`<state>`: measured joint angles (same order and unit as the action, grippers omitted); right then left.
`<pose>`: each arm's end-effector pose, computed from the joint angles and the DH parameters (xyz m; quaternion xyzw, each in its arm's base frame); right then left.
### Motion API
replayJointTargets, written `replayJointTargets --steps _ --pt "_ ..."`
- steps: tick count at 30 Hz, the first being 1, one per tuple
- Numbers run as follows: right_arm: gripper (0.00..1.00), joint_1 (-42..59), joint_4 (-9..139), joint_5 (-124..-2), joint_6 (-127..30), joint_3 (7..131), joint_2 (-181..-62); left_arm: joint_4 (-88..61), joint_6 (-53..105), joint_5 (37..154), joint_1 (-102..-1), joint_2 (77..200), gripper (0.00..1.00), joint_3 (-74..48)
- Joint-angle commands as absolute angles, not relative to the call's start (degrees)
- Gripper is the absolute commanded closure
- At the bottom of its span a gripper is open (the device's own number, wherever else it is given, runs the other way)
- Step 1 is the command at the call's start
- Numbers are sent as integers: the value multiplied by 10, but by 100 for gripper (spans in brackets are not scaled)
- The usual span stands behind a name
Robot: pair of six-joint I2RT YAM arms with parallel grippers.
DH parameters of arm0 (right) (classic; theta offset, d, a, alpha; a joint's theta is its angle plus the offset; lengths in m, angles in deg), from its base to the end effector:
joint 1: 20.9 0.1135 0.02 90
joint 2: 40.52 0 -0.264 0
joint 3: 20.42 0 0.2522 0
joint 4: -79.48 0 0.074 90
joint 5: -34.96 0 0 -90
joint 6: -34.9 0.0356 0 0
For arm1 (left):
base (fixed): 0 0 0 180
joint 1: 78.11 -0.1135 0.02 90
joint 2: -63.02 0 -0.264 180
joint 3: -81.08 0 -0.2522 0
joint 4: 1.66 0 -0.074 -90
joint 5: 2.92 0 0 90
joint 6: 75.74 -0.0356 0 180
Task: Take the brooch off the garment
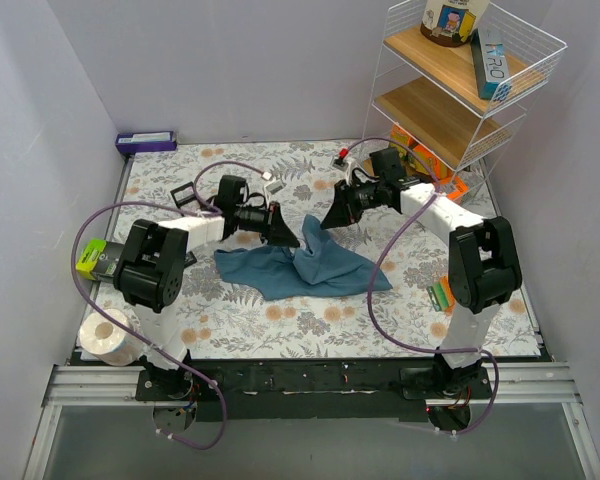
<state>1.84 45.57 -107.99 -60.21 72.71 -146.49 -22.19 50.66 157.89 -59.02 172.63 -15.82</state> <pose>0.3615 0.1823 0.2417 -0.3597 0.7681 0.4601 0.2625 0.3601 -0.1602 0.1869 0.0956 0.7818 -0.6161 0.0132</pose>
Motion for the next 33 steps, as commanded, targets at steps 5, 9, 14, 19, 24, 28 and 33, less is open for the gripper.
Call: replayJointTargets --steps 5,9,14,19,24,28,33 --pt "65 11 585 -1137 -478 649 -1419 406 1012 1437 -590 1690 100 -315" --pt "67 24 602 -1129 -468 635 -1425 464 1055 1377 -585 1701 100 -333" --pt "67 51 632 -1123 -457 643 -1444 511 1083 1350 -575 1720 100 -332" --pt "71 77 621 -1173 -486 685 -1462 524 1092 1332 -573 1734 100 -333" --pt "67 21 499 -1214 -549 715 -1446 572 1120 1339 -574 1739 100 -331" --pt "66 -16 441 -1244 -568 763 -1449 602 1137 1345 -577 1725 100 -349" --pt "67 -18 500 -1212 -528 800 -1474 616 1139 1360 -579 1705 100 -370"
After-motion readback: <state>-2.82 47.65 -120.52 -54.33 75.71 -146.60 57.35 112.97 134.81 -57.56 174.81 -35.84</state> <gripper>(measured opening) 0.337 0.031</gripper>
